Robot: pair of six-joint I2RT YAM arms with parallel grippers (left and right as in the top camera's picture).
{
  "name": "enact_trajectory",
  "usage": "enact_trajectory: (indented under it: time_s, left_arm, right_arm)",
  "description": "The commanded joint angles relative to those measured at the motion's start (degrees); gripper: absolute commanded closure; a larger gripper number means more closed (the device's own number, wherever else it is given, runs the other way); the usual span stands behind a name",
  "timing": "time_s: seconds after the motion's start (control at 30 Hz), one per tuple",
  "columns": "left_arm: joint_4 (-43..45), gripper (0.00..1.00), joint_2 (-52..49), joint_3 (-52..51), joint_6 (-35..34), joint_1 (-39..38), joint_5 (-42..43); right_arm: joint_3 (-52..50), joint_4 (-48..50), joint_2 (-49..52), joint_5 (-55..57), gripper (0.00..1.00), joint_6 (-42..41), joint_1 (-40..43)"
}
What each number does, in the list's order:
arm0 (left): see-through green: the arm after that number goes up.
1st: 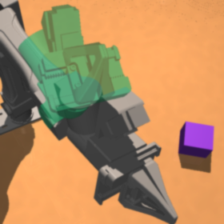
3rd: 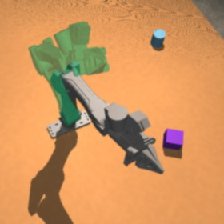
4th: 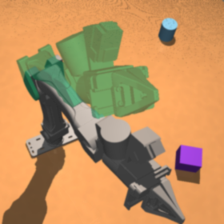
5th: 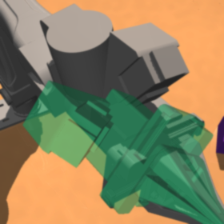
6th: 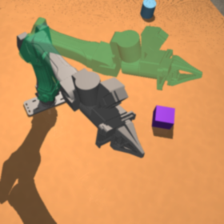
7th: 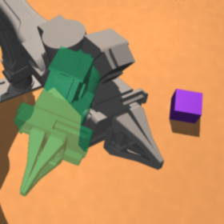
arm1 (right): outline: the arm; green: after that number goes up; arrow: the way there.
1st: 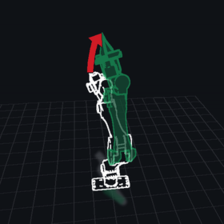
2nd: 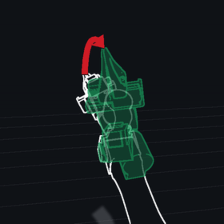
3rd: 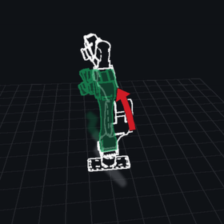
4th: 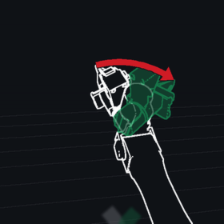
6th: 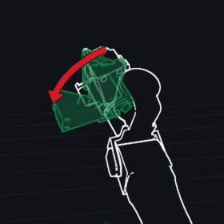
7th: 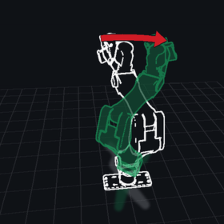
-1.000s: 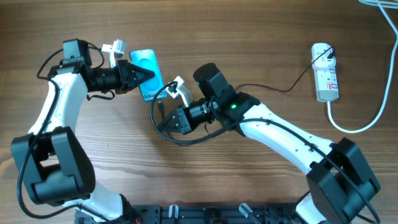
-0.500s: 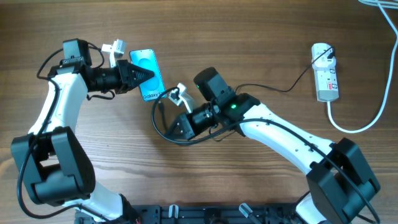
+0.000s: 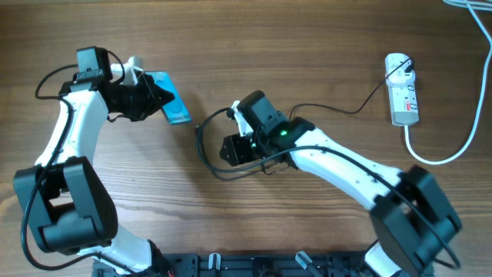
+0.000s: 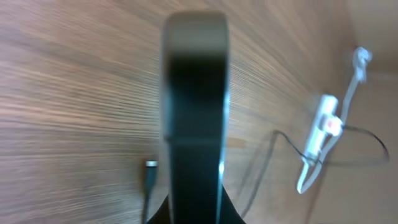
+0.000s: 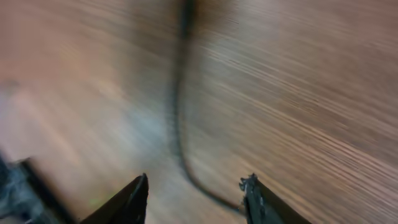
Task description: Plug charger to phone and switch on socket
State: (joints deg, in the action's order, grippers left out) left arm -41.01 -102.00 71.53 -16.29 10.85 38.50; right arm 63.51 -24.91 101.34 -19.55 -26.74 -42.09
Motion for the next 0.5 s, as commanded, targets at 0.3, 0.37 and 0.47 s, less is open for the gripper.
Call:
enact_trajectory:
  time_s: [0.3, 0.37, 0.47]
  left_arm:
    - [0.0, 0.96, 1.0, 0.5, -3.7, 0.2, -4.1]
    - [0.0, 0.96, 1.0, 0.5, -3.7, 0.2, -4.1]
    - [0.0, 0.96, 1.0, 0.5, -3.9, 0.2, -4.1]
  right_arm:
    - [2.1, -26.7, 9.6, 15.3, 0.62, 2.8, 21.6]
    - [2.1, -32.4, 9.6, 24.7, 0.60, 2.6, 25.5]
    - [2.1, -37.3, 9.6, 34.7, 0.57, 2.5, 30.7]
